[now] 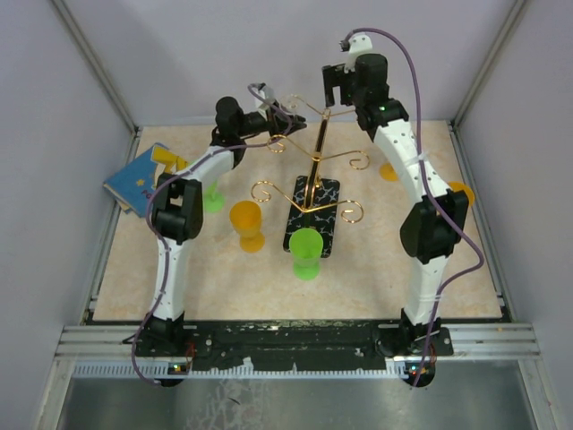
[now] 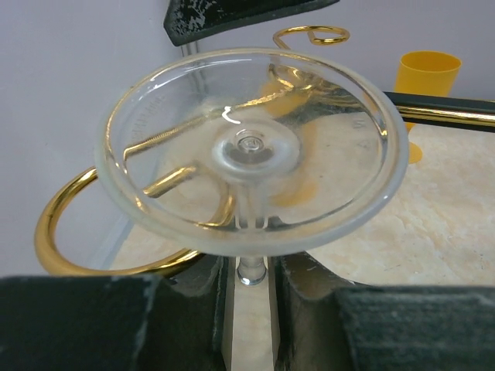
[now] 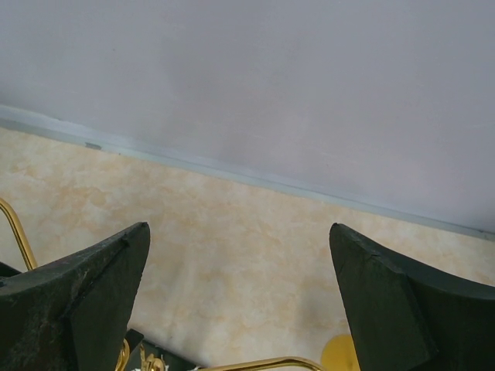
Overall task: Place the wine glass upside down on the wine glass rack
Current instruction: Adjust the wine glass in the wine rack.
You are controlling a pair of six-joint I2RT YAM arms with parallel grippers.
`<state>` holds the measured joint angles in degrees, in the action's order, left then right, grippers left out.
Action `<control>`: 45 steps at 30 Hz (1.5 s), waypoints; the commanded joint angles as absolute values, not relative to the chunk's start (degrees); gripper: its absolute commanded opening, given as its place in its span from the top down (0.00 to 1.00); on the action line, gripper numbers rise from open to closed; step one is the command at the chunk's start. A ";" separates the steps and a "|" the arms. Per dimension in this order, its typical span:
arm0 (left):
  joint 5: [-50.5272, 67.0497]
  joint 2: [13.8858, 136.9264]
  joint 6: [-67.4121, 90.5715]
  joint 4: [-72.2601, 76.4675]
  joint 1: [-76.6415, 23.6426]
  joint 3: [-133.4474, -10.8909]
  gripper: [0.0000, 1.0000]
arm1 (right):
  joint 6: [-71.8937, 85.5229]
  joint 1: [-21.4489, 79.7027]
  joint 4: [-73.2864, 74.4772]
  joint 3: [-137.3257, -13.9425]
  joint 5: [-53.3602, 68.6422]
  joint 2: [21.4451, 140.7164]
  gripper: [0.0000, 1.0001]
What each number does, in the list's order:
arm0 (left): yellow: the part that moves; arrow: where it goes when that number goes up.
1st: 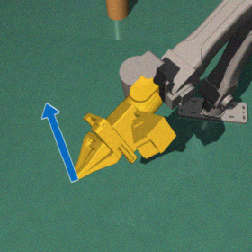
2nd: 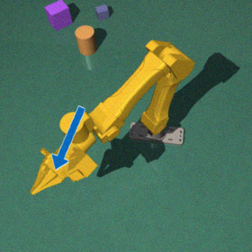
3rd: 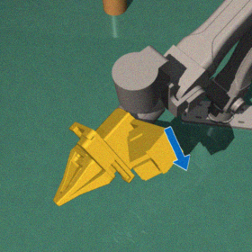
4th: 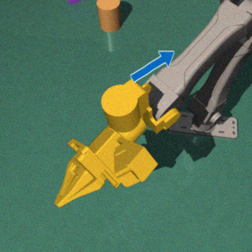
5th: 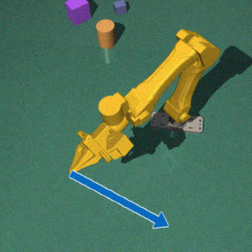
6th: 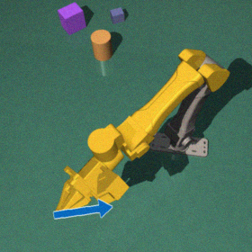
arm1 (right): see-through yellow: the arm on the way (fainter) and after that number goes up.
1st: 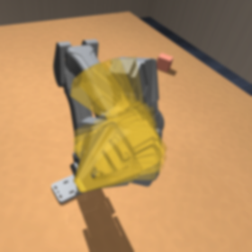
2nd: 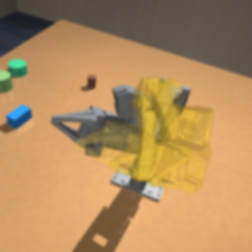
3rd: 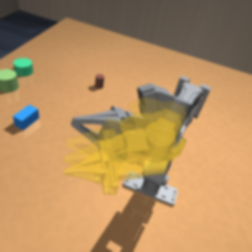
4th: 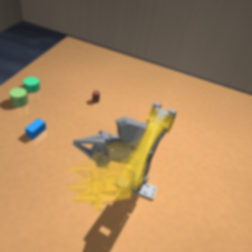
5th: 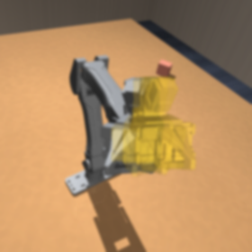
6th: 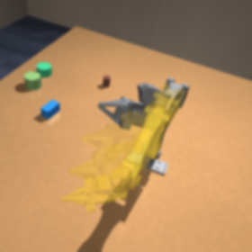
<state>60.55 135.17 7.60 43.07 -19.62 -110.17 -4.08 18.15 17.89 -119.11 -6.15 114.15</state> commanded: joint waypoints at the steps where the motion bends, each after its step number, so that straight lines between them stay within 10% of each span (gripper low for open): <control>1: 58.59 136.32 6.87 43.82 -20.68 -114.15 1.00 | -4.77 18.37 14.97 -118.19 -5.97 109.05 0.01; 45: 44.20 135.24 6.42 47.64 -18.55 -108.79 1.00 | 2.20 17.72 18.63 -123.63 16.79 113.65 0.01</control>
